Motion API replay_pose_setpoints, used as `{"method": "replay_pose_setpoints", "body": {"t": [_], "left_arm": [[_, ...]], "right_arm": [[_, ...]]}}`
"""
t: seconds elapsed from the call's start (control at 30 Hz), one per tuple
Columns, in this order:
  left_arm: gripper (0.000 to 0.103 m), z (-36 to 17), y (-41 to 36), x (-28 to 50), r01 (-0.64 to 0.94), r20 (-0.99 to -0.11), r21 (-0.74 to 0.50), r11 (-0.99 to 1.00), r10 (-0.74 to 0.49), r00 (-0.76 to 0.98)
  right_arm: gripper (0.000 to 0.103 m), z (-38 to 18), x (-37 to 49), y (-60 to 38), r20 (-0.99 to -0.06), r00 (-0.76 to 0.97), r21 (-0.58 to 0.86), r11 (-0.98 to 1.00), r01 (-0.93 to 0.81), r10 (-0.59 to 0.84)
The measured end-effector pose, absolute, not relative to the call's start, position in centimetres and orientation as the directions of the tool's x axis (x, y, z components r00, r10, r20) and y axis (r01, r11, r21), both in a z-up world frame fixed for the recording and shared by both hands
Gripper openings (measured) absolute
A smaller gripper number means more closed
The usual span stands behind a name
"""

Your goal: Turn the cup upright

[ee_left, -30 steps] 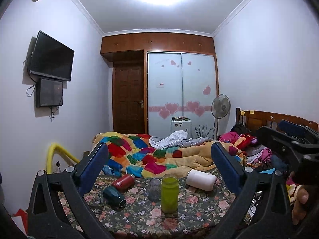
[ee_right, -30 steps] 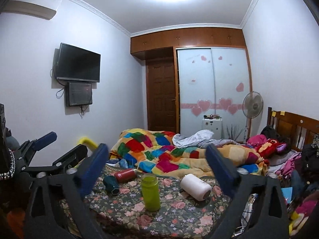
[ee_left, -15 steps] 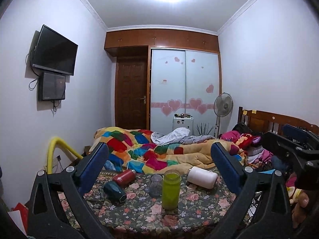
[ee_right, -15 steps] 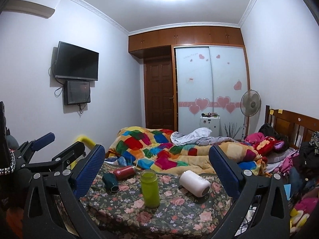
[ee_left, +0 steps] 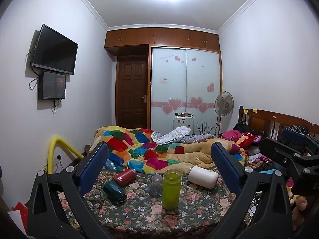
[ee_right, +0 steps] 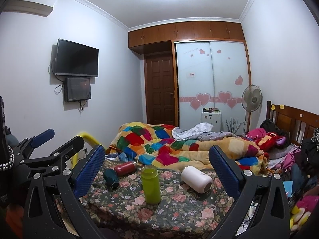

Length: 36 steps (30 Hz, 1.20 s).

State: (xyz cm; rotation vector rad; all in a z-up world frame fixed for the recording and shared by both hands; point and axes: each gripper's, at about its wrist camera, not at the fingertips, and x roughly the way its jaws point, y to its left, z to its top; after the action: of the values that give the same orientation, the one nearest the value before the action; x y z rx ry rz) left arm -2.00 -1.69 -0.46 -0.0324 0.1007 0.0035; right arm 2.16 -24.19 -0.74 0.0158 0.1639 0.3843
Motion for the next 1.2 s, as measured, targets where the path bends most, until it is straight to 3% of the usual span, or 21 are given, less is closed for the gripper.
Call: {"method": "replay_pose_setpoints", "body": {"t": [1.2], "left_arm": [[0.103, -0.83, -1.37, -1.57, 0.015, -0.103, -0.045, 0.999, -0.020, 0.994]], "right_arm": [[0.103, -0.51, 2.20, -23.91, -0.160, 0.914, 0.048, 0.927, -0.371, 0.374]]}}
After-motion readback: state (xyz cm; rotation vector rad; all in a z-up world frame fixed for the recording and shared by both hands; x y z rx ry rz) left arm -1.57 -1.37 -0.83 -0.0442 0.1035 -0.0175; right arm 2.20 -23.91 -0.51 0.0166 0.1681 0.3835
